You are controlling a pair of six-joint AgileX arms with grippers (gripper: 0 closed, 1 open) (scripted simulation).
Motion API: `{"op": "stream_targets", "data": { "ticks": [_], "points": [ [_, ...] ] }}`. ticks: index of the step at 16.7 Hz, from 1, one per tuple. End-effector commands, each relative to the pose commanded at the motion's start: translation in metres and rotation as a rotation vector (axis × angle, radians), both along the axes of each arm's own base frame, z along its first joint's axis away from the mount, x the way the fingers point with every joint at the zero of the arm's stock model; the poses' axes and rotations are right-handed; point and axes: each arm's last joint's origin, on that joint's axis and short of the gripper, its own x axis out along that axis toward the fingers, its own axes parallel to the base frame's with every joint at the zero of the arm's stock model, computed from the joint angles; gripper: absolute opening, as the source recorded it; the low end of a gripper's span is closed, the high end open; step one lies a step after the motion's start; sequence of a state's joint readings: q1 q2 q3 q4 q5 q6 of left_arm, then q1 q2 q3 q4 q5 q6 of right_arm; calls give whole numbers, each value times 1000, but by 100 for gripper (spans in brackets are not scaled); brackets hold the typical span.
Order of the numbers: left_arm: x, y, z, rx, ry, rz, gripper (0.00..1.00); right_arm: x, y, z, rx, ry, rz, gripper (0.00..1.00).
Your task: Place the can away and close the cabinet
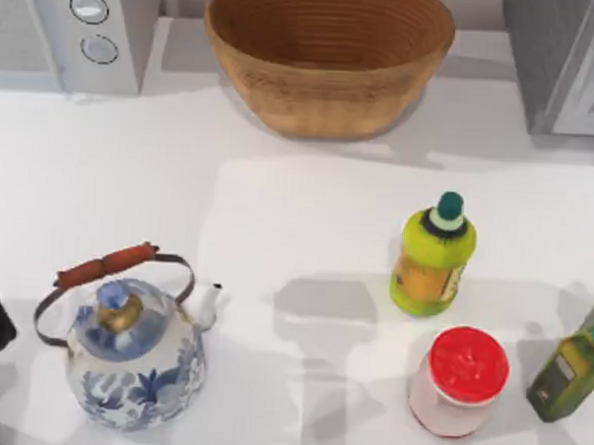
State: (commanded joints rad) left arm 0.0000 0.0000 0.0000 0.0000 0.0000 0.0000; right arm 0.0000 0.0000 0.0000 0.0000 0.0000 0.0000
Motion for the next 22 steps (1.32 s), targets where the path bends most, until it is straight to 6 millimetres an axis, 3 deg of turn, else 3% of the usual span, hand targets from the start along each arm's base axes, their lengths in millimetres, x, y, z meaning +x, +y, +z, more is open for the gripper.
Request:
{"op": "stream_targets", "data": {
  "ticks": [8,14,17,22],
  "points": [
    [0,0,0,0,0,0,100,12,-8,8,-28,37,-76,100],
    [0,0,0,0,0,0,100,57,-29,17,-65,86,-163,100],
    [0,0,0,0,0,0,100,89,-44,5,-72,110,-172,100],
    [0,0,0,0,0,0,100,126,-69,-36,-56,166,-150,100]
  ]
}}
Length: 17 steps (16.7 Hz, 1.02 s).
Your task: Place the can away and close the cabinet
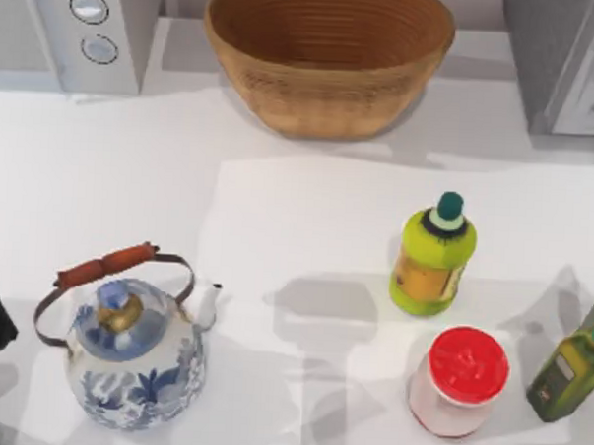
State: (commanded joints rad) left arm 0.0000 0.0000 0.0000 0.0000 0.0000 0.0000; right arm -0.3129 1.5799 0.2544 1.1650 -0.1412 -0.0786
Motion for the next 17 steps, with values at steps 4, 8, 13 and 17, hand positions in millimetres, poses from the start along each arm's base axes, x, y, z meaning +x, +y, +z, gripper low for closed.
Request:
{"op": "stream_targets", "data": {
  "ticks": [4,8,13,17],
  "points": [
    [0,0,0,0,0,0,100,5,-9,-31,31,46,53,100],
    [0,0,0,0,0,0,100,-2,-6,-57,72,113,119,100],
    [0,0,0,0,0,0,100,-3,-5,-60,79,127,130,100],
    [0,0,0,0,0,0,100,6,-7,-61,79,126,129,100]
  ]
}}
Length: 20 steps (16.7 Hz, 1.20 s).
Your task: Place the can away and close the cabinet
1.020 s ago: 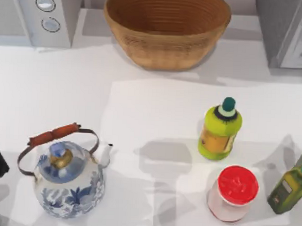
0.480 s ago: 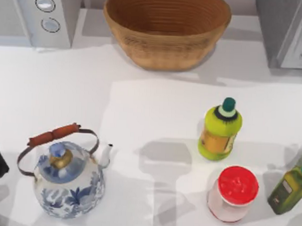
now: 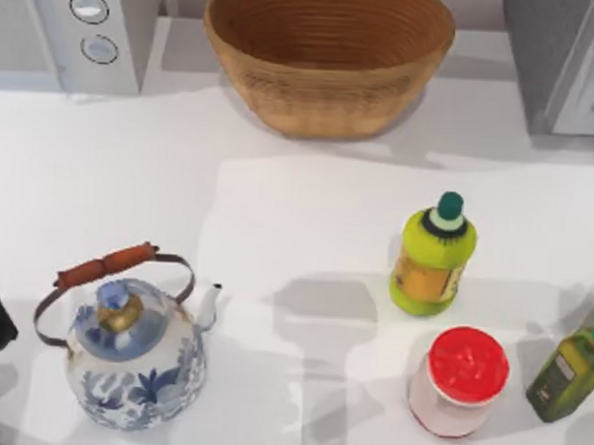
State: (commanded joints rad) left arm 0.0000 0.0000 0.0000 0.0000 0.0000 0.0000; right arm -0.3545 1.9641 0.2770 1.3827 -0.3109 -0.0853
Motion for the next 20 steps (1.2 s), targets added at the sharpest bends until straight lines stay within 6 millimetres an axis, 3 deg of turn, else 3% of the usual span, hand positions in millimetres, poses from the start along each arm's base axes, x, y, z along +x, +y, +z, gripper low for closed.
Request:
{"op": "stream_targets", "data": {
  "ticks": [7,12,20],
  "points": [
    [0,0,0,0,0,0,100,46,1,-15,0,1,2,100],
    [0,0,0,0,0,0,100,48,2,-17,0,2,1,100],
    [0,0,0,0,0,0,100,48,2,-17,0,2,1,40]
  ]
}}
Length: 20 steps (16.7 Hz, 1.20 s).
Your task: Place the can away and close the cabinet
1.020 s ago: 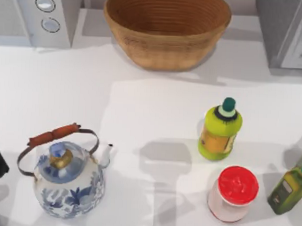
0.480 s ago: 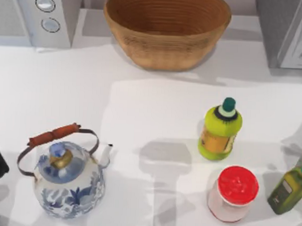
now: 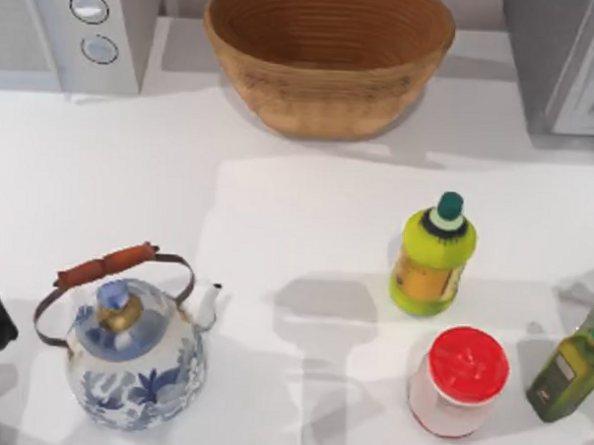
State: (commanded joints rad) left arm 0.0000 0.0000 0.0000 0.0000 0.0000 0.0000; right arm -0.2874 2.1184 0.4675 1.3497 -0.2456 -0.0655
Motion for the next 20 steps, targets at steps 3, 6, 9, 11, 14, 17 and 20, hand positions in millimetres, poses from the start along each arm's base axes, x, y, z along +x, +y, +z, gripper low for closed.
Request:
{"op": "stream_targets", "data": {
  "ticks": [3,6,9,11,14,17,20],
  "points": [
    [0,0,0,0,0,0,100,0,0,0,0,0,0,17],
    [0,0,0,0,0,0,100,0,0,0,0,0,0,0],
    [0,0,0,0,0,0,100,0,0,0,0,0,0,0],
    [0,0,0,0,0,0,100,0,0,0,0,0,0,0],
    [0,0,0,0,0,0,100,0,0,0,2,1,-2,0],
    [0,0,0,0,0,0,100,2,-3,7,0,-3,-12,0],
    [0,0,0,0,0,0,100,7,-8,29,-2,-3,-31,0]
  ]
}}
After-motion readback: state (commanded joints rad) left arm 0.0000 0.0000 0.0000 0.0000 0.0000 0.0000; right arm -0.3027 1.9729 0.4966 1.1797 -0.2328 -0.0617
